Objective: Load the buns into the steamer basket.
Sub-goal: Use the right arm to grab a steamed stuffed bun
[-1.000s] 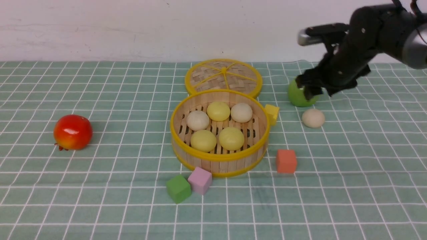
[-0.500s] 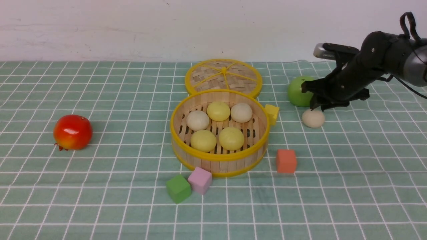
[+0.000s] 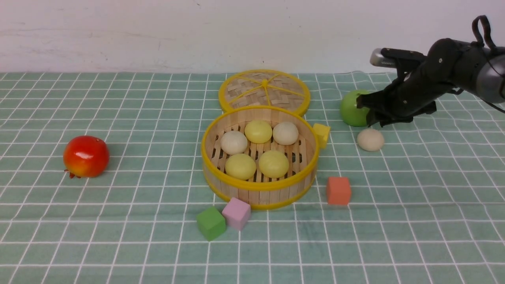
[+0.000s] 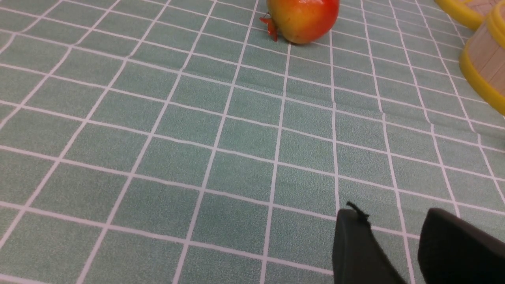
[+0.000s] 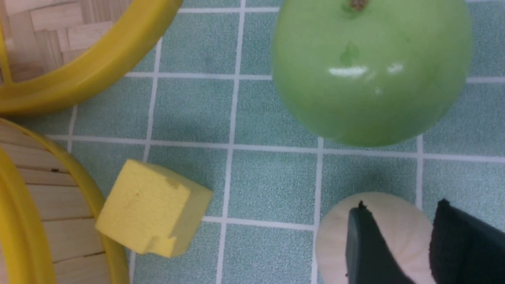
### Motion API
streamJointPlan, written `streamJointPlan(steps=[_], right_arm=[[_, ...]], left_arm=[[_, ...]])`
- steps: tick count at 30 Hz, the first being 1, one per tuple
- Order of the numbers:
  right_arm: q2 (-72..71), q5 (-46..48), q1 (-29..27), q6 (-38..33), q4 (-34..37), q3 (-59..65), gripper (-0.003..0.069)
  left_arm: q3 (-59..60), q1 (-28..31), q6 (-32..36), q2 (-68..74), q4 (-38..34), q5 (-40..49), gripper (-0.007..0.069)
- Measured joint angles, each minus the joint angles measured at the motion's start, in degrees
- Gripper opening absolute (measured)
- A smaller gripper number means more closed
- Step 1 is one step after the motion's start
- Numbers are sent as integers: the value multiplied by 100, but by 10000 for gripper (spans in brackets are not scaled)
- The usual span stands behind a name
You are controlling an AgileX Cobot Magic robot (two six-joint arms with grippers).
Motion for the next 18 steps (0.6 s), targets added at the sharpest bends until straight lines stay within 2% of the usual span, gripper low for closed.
streamJointPlan(steps=[14, 16, 18], right_arm=[[207, -6, 0, 1, 0, 0, 232], [222, -6, 0, 1, 6, 0, 214], [226, -1, 0, 1, 33, 0, 154]], left_arm=[[0, 0, 0, 0, 0, 0, 238], [0, 0, 0, 0, 0, 0, 238], [0, 0, 0, 0, 0, 0, 238]])
